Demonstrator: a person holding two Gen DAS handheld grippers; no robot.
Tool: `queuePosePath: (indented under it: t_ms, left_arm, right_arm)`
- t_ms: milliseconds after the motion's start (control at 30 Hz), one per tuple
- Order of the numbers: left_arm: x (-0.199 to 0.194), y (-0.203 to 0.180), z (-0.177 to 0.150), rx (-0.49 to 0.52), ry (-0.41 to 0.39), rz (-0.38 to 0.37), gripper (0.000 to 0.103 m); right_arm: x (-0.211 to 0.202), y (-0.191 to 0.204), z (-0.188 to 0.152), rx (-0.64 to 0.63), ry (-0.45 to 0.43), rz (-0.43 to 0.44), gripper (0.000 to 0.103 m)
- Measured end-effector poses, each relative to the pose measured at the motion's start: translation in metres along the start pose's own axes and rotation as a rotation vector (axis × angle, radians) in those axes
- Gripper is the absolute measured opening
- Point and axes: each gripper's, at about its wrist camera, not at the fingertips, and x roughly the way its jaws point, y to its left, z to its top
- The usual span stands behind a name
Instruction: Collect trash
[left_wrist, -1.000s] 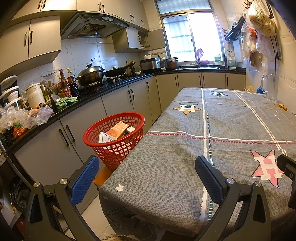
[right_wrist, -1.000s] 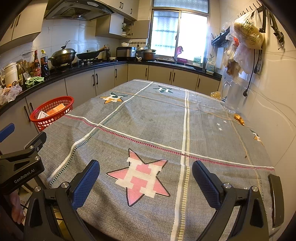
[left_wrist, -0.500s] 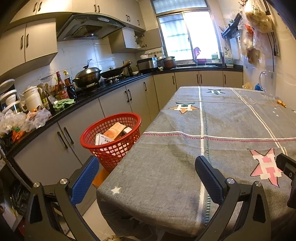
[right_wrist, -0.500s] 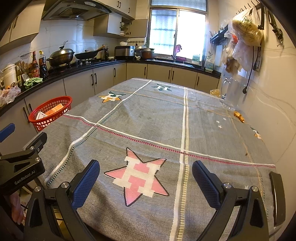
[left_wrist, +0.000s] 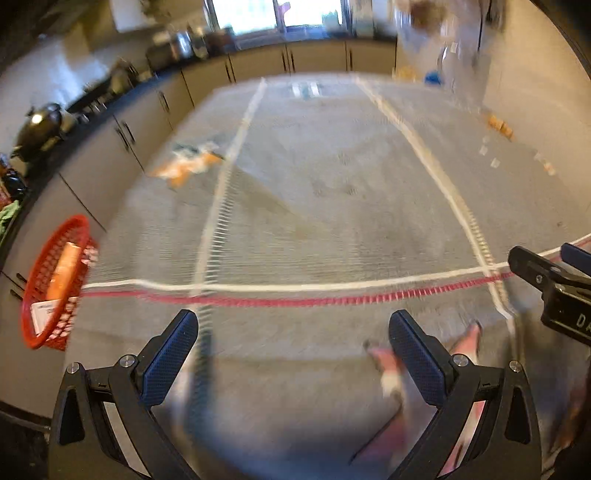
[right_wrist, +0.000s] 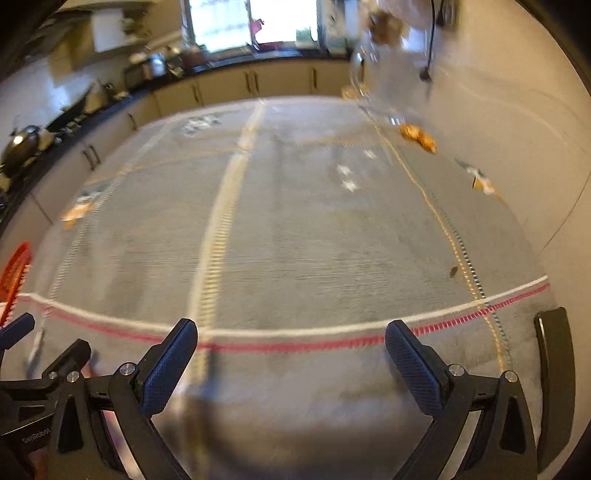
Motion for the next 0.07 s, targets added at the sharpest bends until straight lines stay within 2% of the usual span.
queuePosePath:
  t_ms: [67]
  left_arm:
    - [0.0045,-0.0033,0.0101,-0.012,0.005,-0.017,0.103]
  right_arm:
    - [0.0129,-0.0031,0.0045,-0.006,0.036,-0.028,0.103]
